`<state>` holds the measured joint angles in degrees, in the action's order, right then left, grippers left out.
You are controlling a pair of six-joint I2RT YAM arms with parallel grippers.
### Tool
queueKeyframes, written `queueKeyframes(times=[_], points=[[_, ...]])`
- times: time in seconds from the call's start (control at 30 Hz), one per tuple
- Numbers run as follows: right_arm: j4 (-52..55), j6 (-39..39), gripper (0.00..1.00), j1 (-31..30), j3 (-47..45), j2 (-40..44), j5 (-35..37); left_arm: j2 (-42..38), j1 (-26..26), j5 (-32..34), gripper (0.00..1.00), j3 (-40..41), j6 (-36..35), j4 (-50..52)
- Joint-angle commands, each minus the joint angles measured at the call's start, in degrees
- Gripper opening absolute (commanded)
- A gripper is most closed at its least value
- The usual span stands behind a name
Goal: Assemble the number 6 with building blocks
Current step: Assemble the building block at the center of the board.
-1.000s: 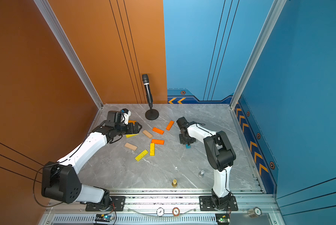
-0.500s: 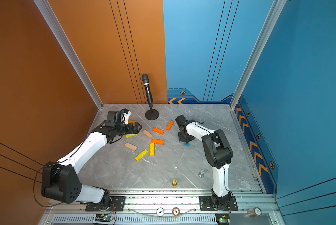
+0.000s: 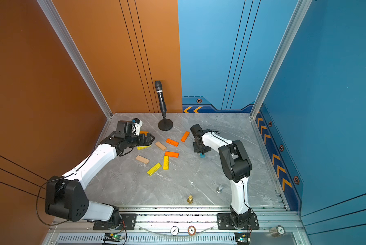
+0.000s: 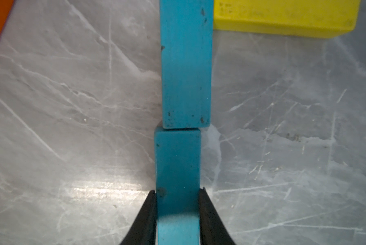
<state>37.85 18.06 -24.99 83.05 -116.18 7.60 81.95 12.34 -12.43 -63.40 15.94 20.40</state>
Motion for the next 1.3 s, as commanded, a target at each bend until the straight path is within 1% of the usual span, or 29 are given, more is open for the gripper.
queueKeyframes(times=[0.0,0.7,1.1,1.2,1.27], points=[[1.3,1.1,0.3,0.0,0.2,-2.0,0.2,0.0,0.0,-0.4,0.98,0.5,-0.6,-0.3],[1.4,3.7,0.3,0.0,-1.0,-1.5,2.4,-0.1,0.4,-0.5,0.98,0.5,-0.4,-0.3],[1.7,4.5,0.31,0.1,-0.6,-2.0,2.3,-0.3,0.5,-0.6,0.98,0.6,-0.4,-0.3],[1.8,4.5,0.34,0.1,-0.3,-2.0,2.1,-0.4,0.5,-0.5,0.98,0.6,-0.4,-0.4],[1.9,4.5,0.38,0.1,0.1,-1.9,1.8,-0.3,0.5,-0.5,0.98,0.6,-0.5,-0.4]])
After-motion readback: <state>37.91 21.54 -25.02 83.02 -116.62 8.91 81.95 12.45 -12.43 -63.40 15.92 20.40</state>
